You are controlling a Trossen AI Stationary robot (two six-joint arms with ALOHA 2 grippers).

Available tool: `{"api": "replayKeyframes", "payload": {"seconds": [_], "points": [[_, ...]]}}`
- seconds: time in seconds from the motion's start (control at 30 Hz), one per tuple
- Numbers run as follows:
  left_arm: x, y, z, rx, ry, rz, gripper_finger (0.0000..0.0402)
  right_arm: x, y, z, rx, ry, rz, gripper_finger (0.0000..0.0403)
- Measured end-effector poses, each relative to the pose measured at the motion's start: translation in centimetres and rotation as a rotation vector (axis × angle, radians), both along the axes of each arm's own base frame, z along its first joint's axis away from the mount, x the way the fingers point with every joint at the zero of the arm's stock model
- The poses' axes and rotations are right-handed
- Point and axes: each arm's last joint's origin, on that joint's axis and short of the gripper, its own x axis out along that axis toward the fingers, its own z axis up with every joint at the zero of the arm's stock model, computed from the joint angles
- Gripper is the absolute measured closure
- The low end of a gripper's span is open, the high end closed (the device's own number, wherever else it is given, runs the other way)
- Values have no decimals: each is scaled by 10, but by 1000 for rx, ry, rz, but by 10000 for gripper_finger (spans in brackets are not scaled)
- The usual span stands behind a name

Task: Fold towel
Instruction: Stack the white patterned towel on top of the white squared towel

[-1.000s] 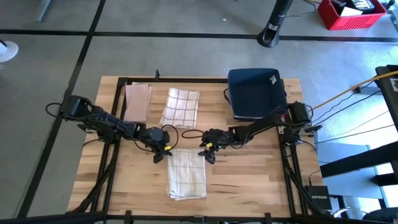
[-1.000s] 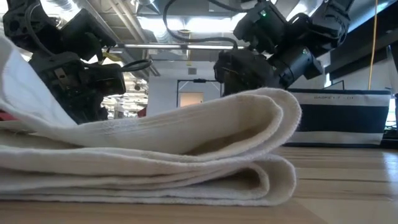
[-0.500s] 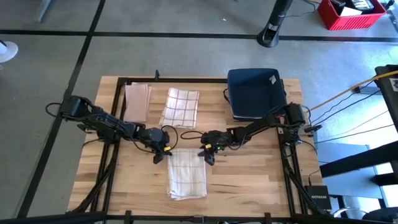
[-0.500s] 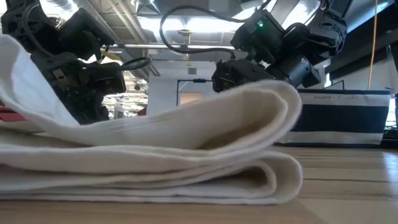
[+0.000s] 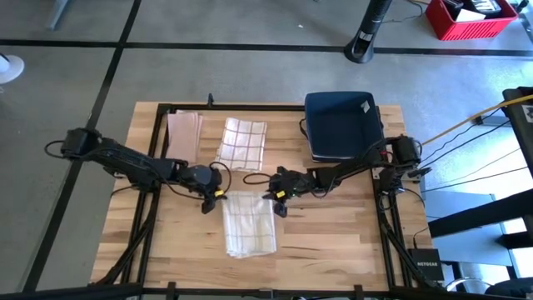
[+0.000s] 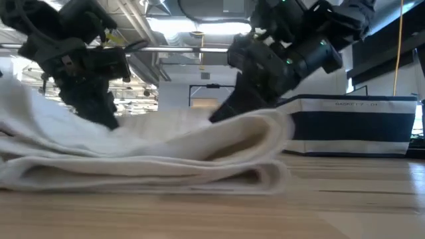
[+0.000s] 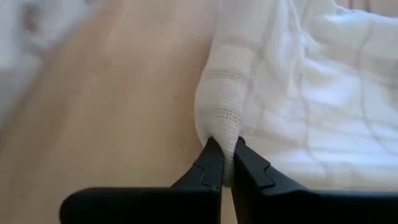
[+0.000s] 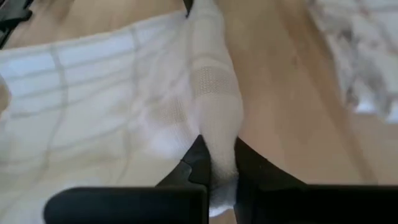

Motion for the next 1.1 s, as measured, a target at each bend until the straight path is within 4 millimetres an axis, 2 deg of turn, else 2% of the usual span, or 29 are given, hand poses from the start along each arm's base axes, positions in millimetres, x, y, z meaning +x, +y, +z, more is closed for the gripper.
{"api": "replayKeyframes", "payload": {"seconds": [0.17, 0.27, 0.4, 0.67, 0.9, 1.1], "points": [[-6, 14, 25, 143, 12, 40, 401, 15, -8, 19, -120, -47, -23, 373], [-11, 26, 41, 230, 22, 83, 401, 24, -20, 31, -224, -50, -85, 372], [-18, 43, 65, 360, 4, 156, 401, 34, -48, 49, -316, -50, -179, 370], [-25, 82, 102, 542, -25, 262, 401, 40, -106, 73, -332, -66, -336, 371], [-29, 116, 115, 679, -48, 353, 401, 36, -145, 83, -342, -84, -439, 370], [-25, 139, 111, 745, -23, 381, 401, 29, -170, 83, -325, -84, -483, 370]]}}
